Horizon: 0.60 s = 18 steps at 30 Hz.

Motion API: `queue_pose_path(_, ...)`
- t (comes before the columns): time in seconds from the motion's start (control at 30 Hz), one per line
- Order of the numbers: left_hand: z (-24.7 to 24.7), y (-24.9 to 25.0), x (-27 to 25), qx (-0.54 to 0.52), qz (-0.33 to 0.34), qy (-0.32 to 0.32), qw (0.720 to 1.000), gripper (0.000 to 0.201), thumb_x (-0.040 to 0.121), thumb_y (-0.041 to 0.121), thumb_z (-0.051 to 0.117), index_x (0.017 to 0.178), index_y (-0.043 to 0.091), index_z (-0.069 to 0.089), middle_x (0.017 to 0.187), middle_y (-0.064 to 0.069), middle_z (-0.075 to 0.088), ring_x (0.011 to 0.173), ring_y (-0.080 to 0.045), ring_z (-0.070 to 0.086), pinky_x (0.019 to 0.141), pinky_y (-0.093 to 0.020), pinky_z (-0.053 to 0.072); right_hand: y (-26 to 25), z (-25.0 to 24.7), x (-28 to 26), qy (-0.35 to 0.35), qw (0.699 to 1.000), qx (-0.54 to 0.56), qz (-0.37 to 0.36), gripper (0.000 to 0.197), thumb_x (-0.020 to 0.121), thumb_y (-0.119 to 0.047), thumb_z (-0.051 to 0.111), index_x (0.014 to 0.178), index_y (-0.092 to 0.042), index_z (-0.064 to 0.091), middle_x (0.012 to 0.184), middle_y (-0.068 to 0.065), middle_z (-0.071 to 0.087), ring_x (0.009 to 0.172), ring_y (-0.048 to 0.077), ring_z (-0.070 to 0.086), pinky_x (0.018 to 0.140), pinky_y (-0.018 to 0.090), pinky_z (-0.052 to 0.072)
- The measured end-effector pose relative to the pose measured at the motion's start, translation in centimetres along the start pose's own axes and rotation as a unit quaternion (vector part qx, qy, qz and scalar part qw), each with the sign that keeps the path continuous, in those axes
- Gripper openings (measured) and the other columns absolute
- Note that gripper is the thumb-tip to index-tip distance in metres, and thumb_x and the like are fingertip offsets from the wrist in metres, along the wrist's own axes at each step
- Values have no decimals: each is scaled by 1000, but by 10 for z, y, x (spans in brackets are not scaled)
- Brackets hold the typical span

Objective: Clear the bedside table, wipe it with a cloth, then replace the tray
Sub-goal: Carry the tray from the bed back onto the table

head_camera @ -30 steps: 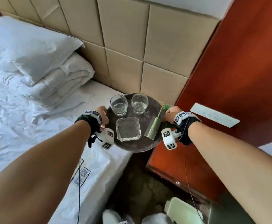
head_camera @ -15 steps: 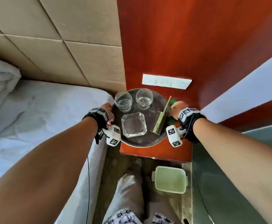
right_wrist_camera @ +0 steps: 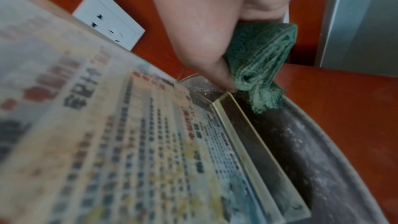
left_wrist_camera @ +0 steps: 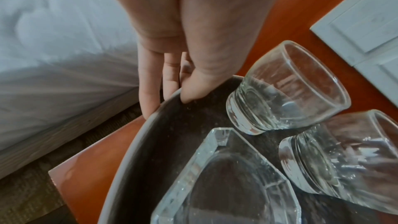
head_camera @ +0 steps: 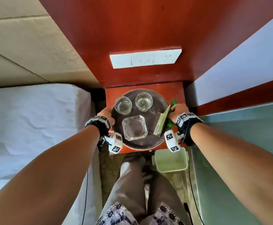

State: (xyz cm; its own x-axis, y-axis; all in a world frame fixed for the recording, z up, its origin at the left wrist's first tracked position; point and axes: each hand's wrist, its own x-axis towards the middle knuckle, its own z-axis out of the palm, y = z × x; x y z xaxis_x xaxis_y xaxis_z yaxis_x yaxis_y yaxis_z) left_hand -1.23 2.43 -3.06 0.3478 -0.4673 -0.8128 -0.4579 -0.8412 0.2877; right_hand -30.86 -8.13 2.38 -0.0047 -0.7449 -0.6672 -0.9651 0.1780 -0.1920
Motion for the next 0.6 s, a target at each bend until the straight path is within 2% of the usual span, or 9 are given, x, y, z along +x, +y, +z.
queue_pose_path(0.07, 9, 5, 13, -5, 3, 5, 1000, 37, 70, 3, 61, 95, 29, 54, 98, -13, 64, 85, -37, 69, 74, -49, 59, 7, 14, 17, 5, 1000, 9, 13, 34, 77, -5, 62, 46, -8, 49, 49, 3, 51, 41, 11, 44, 33, 18, 22)
queue_pose_path(0.13, 16, 9, 27, -10, -2, 13, 1000, 35, 71, 5, 61, 97, 29, 56, 99, -12, 64, 86, -37, 68, 73, -49, 60, 14, 27, 33, 12, 1000, 16, 22, 35, 77, -6, 61, 45, -7, 48, 50, 4, 51, 42, 13, 45, 39, 17, 24)
queue_pose_path(0.27, 28, 20, 49, -2, -3, 34, 999, 33, 76, 10, 58, 103, 29, 56, 98, -11, 67, 85, -36, 69, 75, -46, 60, 15, 45, 65, 23, 999, 19, 39, 30, 77, -9, 59, 48, -7, 52, 58, 7, 56, 54, 26, 56, 56, 21, 41)
queue_pose_path(0.33, 32, 24, 57, 14, 0, 48, 999, 33, 80, 8, 57, 108, 27, 56, 97, -10, 66, 87, -34, 68, 79, -43, 59, 11, 51, 79, 14, 998, 26, 54, 16, 71, -14, 58, 58, -6, 59, 65, 10, 58, 57, 27, 58, 60, 23, 42)
queue_pose_path(0.37, 33, 24, 62, 20, -1, 55, 998, 34, 81, 7, 57, 108, 27, 55, 97, -10, 66, 88, -34, 67, 80, -42, 58, 12, 56, 90, 12, 997, 34, 70, 15, 66, -18, 56, 68, -5, 62, 68, 10, 59, 56, 27, 57, 61, 24, 43)
queue_pose_path(0.43, 36, 24, 75, 21, -10, 66, 998, 35, 79, 6, 56, 104, 29, 54, 96, -10, 67, 88, -33, 67, 82, -42, 58, 15, 68, 112, 10, 994, 51, 99, 39, 58, -21, 52, 89, -2, 63, 70, 9, 58, 56, 28, 57, 63, 25, 43)
queue_pose_path(0.47, 38, 22, 82, 25, -12, 68, 997, 34, 78, 7, 56, 103, 30, 54, 96, -10, 66, 87, -32, 67, 82, -41, 58, 16, 74, 121, 11, 993, 54, 106, 43, 58, -21, 52, 95, -1, 61, 71, 8, 55, 60, 29, 59, 65, 26, 43)
queue_pose_path(0.53, 40, 19, 93, 28, -18, 69, 997, 33, 78, 8, 55, 102, 30, 54, 94, -9, 66, 85, -32, 67, 81, -41, 58, 6, 73, 121, 14, 992, 47, 115, 40, 66, -23, 56, 101, -4, 61, 75, 4, 44, 68, 32, 55, 69, 29, 42)
queue_pose_path(0.6, 42, 17, 101, 30, -22, 67, 997, 32, 76, 8, 55, 98, 31, 53, 92, -9, 65, 80, -32, 68, 77, -43, 60, -2, 71, 119, 7, 994, 29, 104, 33, 78, -24, 60, 106, -6, 62, 91, 4, 44, 77, 35, 55, 76, 34, 48)
